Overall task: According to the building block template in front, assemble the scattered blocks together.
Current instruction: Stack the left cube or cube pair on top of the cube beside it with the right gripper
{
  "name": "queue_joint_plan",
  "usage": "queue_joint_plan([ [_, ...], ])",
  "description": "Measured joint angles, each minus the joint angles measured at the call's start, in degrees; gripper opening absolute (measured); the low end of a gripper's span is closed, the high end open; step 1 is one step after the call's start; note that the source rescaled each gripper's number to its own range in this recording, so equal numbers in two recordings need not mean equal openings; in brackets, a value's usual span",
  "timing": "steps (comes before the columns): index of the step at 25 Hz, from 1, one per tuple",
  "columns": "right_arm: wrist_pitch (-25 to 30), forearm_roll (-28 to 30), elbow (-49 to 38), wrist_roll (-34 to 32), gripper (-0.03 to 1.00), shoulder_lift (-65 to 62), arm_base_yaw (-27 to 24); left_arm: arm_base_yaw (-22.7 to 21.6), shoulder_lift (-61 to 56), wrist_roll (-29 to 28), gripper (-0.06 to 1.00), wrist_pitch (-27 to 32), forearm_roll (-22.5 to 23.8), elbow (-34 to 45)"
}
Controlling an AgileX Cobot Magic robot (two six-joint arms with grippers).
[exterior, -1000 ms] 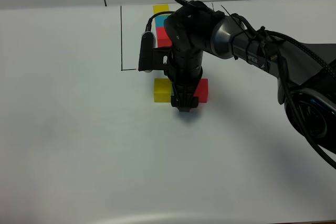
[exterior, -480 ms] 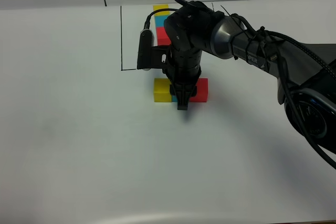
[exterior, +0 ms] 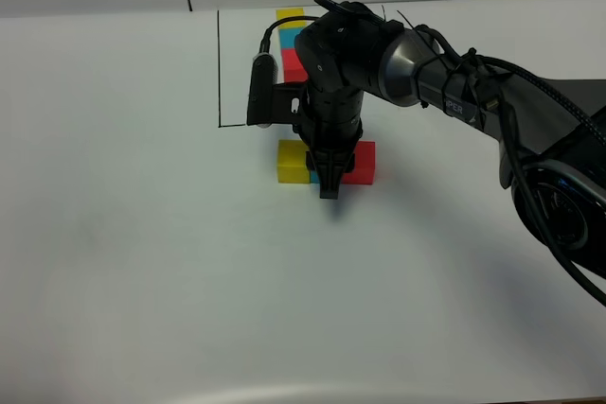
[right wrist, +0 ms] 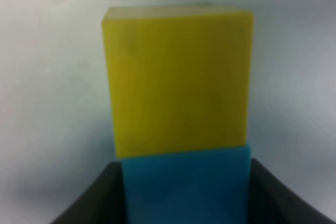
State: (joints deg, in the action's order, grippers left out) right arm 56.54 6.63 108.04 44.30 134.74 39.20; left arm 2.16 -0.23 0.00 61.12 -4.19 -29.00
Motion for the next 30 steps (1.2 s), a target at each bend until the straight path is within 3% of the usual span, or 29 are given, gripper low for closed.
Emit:
queue_joint_plan([
  [5, 0.1, 0.1, 0.0, -4.4, 0.03, -1.1, 0.0, 0.0, 0.0, 0.0, 0.83, 0.0, 0.0, 0.0],
  [9, 1.6, -0.7, 0.0, -12.1, 0.03, -3.4, 0.0, 0.0, 0.0, 0.0, 0.83, 0.0, 0.0, 0.0],
  [13, 3.7, -1.3, 0.0, -26.8, 0.03, -4.2, 0.0, 0.0, 0.0, 0.0, 0.83, 0.0, 0.0, 0.0],
  [22, 6.9, -1.7, 0.0, -71.1, 0.03, -4.2, 0.0, 0.0, 0.0, 0.0, 0.83, 0.0, 0.0, 0.0],
  [25, 8.0, -1.6, -0.1, -78.8, 0.03, -4.2, 0.0, 0.0, 0.0, 0.0, 0.83, 0.0, 0.0, 0.0],
  [30, 8.8, -1.5, -2.4, -82.1, 0.03, -4.1, 0.0, 0.0, 0.0, 0.0, 0.83, 0.0, 0.0, 0.0],
])
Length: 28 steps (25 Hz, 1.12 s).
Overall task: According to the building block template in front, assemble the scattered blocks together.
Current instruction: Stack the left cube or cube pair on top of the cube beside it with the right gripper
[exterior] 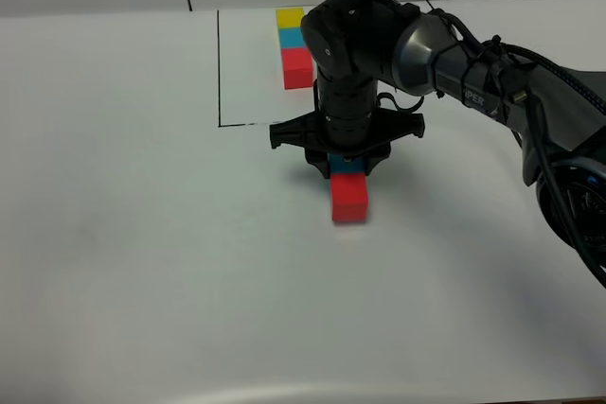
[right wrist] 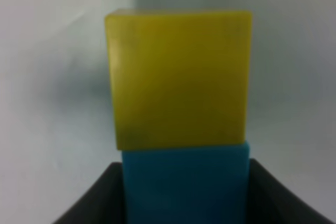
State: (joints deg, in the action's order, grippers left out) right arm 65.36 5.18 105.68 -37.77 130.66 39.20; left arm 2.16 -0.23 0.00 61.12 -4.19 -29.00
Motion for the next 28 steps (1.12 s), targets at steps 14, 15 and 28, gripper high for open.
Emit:
queue_joint_plan([
  [14, -1.2, -0.2, -0.3, 2.4, 0.03, 0.7, 0.0, 0.0, 0.0, 0.0, 0.83, 0.0, 0.0, 0.0],
  [15, -1.2, -0.2, -0.3, 2.8, 0.03, 0.7, 0.1, 0.0, 0.0, 0.0, 0.83, 0.0, 0.0, 0.0],
  [28, -1.7, 0.2, -0.3, 3.4, 0.9, 0.6, 0.6, 0.0, 0.0, 0.0, 0.83, 0.0, 0.0, 0.0],
])
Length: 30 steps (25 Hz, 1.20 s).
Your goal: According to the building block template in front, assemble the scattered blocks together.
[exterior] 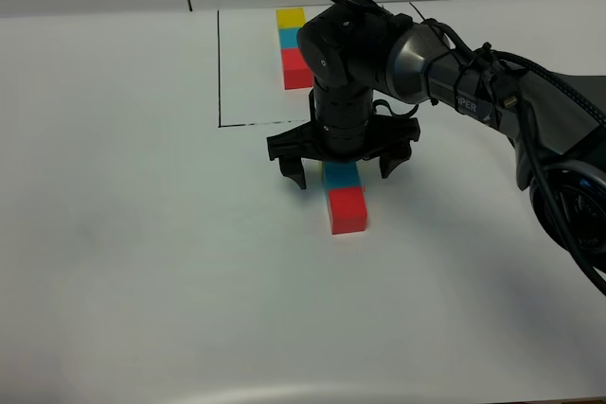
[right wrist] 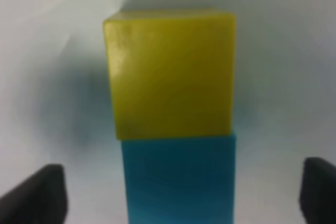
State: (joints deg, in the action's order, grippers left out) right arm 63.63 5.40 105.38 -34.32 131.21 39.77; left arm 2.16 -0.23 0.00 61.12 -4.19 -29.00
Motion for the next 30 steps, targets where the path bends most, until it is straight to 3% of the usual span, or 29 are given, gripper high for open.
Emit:
queue_joint_plan([
  [3, -0.3, 0.7, 0.0, 1.0, 0.99, -1.0, 0.0, 0.0, 0.0, 0.0, 0.83, 0.0, 0.0, 0.0],
  [10, -0.5, -0.6, -2.6, 7.4, 1.0, -7.0, -2.1, 0.0, 0.0, 0.0, 0.83, 0.0, 0.0, 0.0],
  [16, -6.4, -3.0, -17.5, 17.4, 0.96, -18.5, -10.6, 0.0, 0.0, 0.0, 0.83, 0.0, 0.0, 0.0],
  [22, -16.3, -1.8, -34.8, 20.4, 0.94, -35.8, -19.7, 0.0, 0.0, 0.0, 0.83, 0.0, 0.0, 0.0],
  [30, -17.1, 0.1, -48.6, 23.2, 0.92, -58.2, -29.1, 0.0, 0.0, 0.0, 0.83, 0.0, 0.0, 0.0],
])
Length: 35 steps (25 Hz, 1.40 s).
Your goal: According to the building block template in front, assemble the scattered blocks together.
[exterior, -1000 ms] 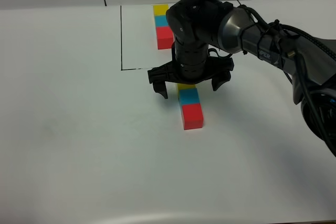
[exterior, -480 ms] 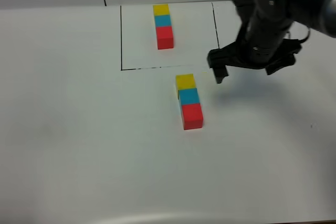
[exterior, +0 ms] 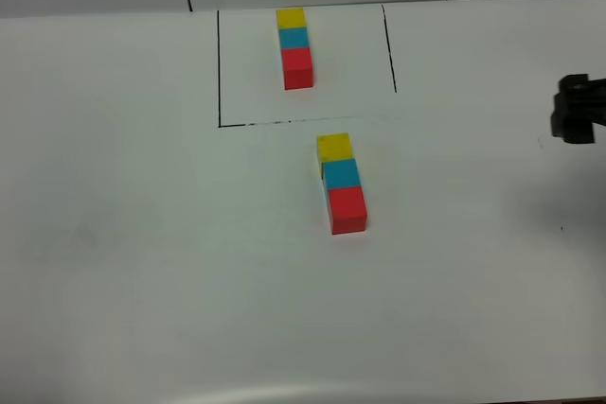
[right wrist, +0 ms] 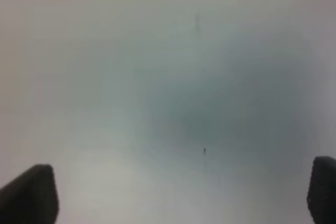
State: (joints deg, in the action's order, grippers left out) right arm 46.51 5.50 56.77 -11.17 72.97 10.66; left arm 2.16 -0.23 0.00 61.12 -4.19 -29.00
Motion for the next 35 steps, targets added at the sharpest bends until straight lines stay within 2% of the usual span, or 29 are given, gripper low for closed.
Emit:
queue_joint_plan([
  [12, 1.0, -0.1, -11.4, 2.2, 0.91, -24.4, -1.6, 0.0, 0.0, 0.0, 0.83, 0.0, 0.0, 0.0],
  [23, 8.0, -0.1, -17.0, 2.1, 0.91, -47.4, -1.6, 0.0, 0.0, 0.0, 0.83, 0.0, 0.0, 0.0],
  [30, 15.4, -0.1, -19.3, -0.1, 0.91, -59.2, -1.6, 0.0, 0.0, 0.0, 0.83, 0.0, 0.0, 0.0],
  [35, 17.5, -0.1, -22.7, -0.3, 0.91, -66.4, -1.6, 0.0, 0.0, 0.0, 0.83, 0.0, 0.0, 0.0],
])
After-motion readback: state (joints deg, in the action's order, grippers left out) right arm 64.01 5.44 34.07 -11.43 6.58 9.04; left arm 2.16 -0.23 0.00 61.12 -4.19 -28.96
